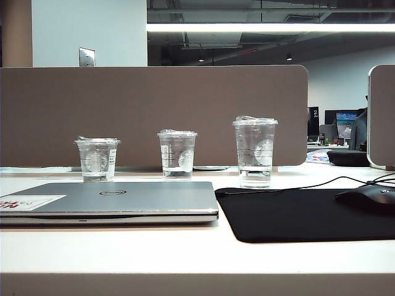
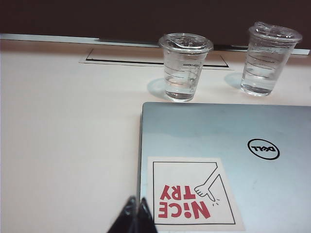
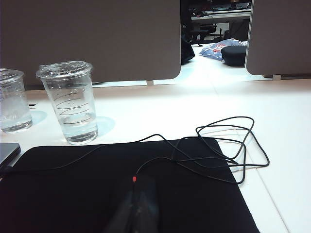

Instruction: Pick up the coffee cup on the right and place it on the right side of the laptop.

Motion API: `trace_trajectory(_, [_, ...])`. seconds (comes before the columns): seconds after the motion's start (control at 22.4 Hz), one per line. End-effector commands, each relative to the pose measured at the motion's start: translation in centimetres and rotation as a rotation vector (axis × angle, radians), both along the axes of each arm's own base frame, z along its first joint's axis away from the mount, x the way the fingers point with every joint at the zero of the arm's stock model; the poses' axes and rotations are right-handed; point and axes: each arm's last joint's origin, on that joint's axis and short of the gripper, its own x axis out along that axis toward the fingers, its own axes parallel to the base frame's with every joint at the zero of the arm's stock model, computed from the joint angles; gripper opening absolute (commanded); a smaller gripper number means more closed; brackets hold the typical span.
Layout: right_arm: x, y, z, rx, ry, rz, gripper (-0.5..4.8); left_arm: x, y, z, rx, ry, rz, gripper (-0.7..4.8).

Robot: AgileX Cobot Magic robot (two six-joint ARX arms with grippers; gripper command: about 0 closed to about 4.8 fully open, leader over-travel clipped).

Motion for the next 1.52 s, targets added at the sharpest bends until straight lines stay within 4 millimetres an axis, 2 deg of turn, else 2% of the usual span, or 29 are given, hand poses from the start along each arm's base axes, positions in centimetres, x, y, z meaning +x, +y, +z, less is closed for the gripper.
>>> trace_trajectory(0.04, [0.0, 0.0, 0.0, 0.003, -0.015, 0.001, -0.05, 0.0, 0.0, 0.2, 0.004, -0.015, 0.000, -0.05])
trace_trajectory(0.45, [0.0, 0.0, 0.0, 0.004, -0.014, 0.002, -0.05, 0.0, 0.0, 0.2, 0.004, -0.015, -0.002, -0.05])
trace_trajectory(0.58, [0.0, 0.1, 0.0, 0.077, -0.014, 0.046, -0.05, 0.0, -0.4, 0.2, 0.003, -0.016, -0.042, -0.05])
trace_trajectory(0.71, [0.0, 0.3, 0.0, 0.184, -0.009, 0.091, -0.05, -0.2, -1.8, 0.2, 0.002, -0.016, -0.187, -0.05])
trace_trajectory(0.94, [0.0, 0.3, 0.0, 0.231, -0.003, 0.117, -0.05, -0.7, -3.4, 0.2, 0.001, -0.016, -0.363, -0.05])
trace_trajectory(1.07, [0.0, 0.4, 0.0, 0.379, 0.009, 0.125, -0.05, -1.2, -4.6, 0.2, 0.000, -0.016, -0.497, -0.05])
trace_trajectory(1.29, [0.0, 0.6, 0.0, 0.422, 0.019, 0.195, -0.05, -1.7, -5.4, 0.2, -0.001, -0.016, -0.594, -0.05])
trace_trajectory(1.43, [-0.2, 0.6, 1.6, 0.433, -0.122, 0.233, -0.05, -1.8, -5.5, 0.2, -0.001, -0.016, -0.604, -0.05])
trace_trajectory(1.52, [-0.2, 0.7, 2.7, 0.421, -0.156, 0.240, -0.05, -1.8, -5.5, 0.2, -0.001, -0.016, -0.604, -0.05])
